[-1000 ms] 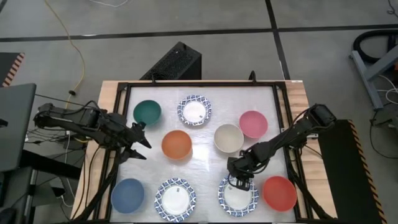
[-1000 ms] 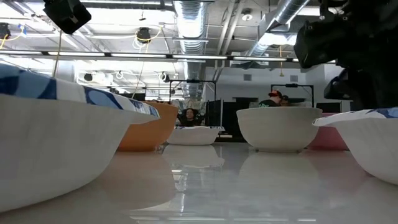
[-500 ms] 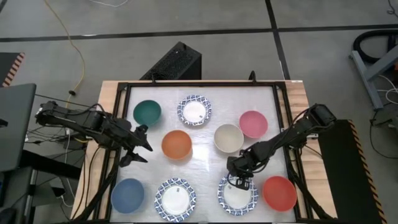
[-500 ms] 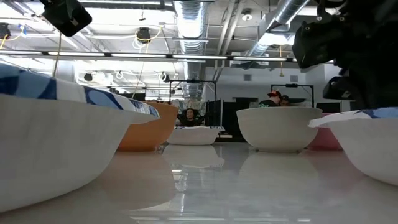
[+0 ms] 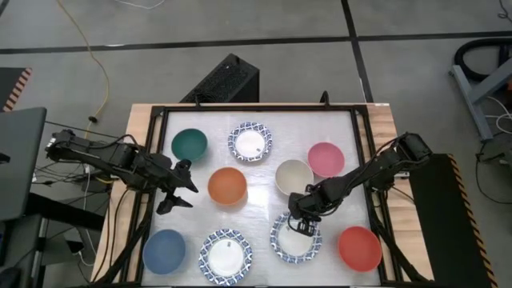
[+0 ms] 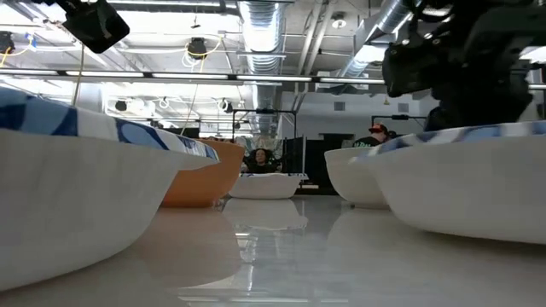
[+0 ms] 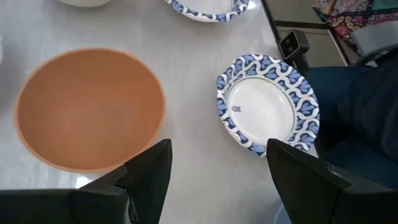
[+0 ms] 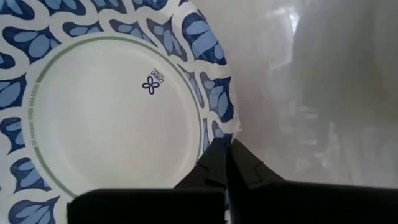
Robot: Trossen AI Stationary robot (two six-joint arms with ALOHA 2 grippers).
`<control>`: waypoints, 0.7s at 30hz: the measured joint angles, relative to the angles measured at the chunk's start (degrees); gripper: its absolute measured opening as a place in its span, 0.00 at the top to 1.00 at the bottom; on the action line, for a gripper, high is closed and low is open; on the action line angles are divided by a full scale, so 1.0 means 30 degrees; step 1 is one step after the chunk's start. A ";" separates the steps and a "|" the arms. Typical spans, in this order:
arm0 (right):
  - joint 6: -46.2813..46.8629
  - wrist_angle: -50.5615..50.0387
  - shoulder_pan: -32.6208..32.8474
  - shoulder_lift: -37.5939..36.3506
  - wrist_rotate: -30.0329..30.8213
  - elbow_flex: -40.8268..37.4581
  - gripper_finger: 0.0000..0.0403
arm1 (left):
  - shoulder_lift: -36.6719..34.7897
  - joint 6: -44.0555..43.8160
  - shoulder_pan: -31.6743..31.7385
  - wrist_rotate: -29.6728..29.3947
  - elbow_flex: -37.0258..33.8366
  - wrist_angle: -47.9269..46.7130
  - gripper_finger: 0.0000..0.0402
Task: Nest bowls inside each other
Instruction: Stack the left white paper bowl into the right white paper bowl
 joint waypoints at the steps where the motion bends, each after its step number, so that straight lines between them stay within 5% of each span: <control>1: -0.0073 0.0017 -0.0134 0.0000 0.0000 0.0000 0.97 | 0.0125 -0.0114 0.0000 0.0010 0.0000 0.0014 0.37; 11: -0.0598 0.0036 -0.0723 0.0000 -0.0008 0.0000 0.96 | 0.3286 0.0475 -0.1677 0.1235 -0.0007 0.0597 0.37; 21: -0.0613 0.0138 -0.0715 0.0000 -0.0015 0.0000 0.96 | 0.6522 -0.2118 -0.2331 0.1653 -0.0007 0.2433 0.37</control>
